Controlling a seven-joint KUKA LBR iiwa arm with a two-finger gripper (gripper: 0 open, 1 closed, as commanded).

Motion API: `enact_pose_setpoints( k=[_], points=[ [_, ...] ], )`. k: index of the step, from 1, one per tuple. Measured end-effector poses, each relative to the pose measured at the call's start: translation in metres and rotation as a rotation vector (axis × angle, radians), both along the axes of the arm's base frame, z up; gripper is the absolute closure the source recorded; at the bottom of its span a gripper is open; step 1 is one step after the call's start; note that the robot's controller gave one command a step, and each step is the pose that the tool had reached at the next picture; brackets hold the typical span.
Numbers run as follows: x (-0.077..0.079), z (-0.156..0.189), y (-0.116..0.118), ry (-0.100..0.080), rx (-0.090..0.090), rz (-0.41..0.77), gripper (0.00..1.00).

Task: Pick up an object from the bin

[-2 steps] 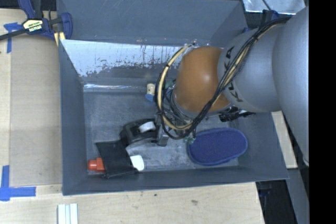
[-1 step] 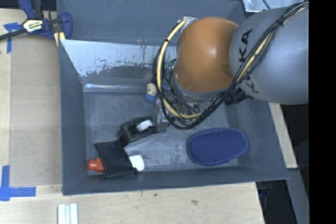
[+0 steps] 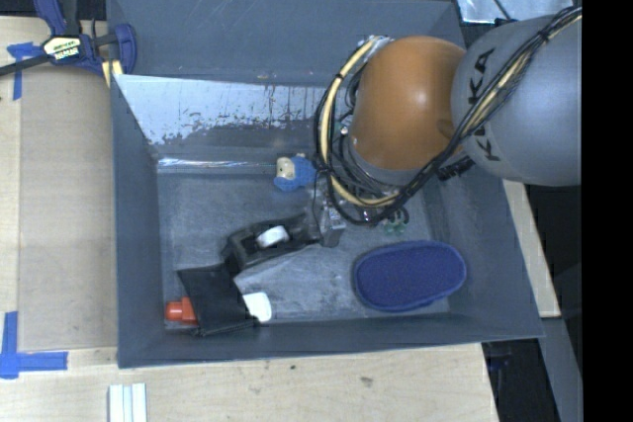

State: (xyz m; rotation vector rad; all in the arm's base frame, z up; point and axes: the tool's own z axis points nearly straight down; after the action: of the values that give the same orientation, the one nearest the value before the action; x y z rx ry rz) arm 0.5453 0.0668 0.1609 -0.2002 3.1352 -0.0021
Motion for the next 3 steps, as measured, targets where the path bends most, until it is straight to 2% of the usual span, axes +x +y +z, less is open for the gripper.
enact_pose_setpoints(
  k=[1, 2, 3],
  points=[
    [0.0, 0.001, 0.001, -0.001, 0.002, 0.0, 0.0],
    [0.025, -0.071, 0.009, 0.007, 0.0, -0.027, 0.0],
    [0.026, -0.067, 0.008, 0.001, -0.001, -0.028, 1.0]
  ],
)
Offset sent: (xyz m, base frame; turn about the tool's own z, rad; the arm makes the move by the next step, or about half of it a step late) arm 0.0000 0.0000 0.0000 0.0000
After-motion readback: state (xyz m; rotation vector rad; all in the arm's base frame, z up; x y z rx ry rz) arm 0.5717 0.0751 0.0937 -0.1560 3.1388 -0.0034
